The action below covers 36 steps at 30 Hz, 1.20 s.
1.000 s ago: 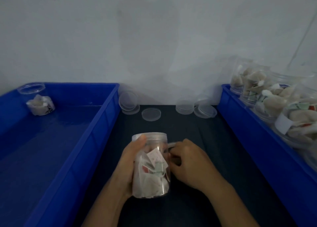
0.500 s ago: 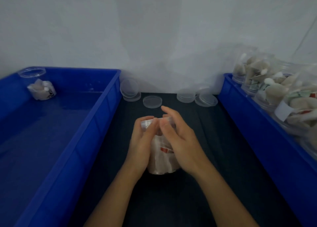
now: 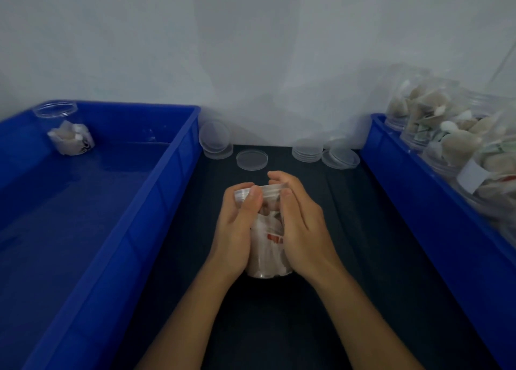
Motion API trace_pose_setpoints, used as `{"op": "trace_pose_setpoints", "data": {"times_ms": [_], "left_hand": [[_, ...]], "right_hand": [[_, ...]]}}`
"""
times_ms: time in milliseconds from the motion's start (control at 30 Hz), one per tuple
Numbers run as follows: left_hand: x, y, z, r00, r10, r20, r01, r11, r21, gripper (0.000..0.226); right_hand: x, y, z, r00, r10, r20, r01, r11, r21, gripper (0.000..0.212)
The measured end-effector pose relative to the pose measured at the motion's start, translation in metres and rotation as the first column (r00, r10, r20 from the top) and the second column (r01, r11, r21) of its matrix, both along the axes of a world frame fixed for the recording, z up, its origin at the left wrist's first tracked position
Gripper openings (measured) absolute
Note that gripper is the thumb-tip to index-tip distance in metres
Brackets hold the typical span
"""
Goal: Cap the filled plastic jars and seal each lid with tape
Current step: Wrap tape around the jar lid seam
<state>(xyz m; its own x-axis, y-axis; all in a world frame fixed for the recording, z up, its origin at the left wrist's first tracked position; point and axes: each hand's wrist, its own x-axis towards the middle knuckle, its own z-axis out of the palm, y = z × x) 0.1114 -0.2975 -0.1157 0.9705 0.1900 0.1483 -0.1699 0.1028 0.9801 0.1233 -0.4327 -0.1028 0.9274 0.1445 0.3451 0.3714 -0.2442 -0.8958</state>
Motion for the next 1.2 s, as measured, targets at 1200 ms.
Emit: {"op": "trace_pose_setpoints", "data": {"times_ms": [1200], "left_hand": [[-0.0022,0.0027,-0.0001,0.999,-0.046,0.027,0.046,0.999,-0.013,0.072]], "right_hand": [[-0.0031,0.0009,-0.0035,0.997,-0.043,0.066,0.038,0.997,0.066,0.045]]}}
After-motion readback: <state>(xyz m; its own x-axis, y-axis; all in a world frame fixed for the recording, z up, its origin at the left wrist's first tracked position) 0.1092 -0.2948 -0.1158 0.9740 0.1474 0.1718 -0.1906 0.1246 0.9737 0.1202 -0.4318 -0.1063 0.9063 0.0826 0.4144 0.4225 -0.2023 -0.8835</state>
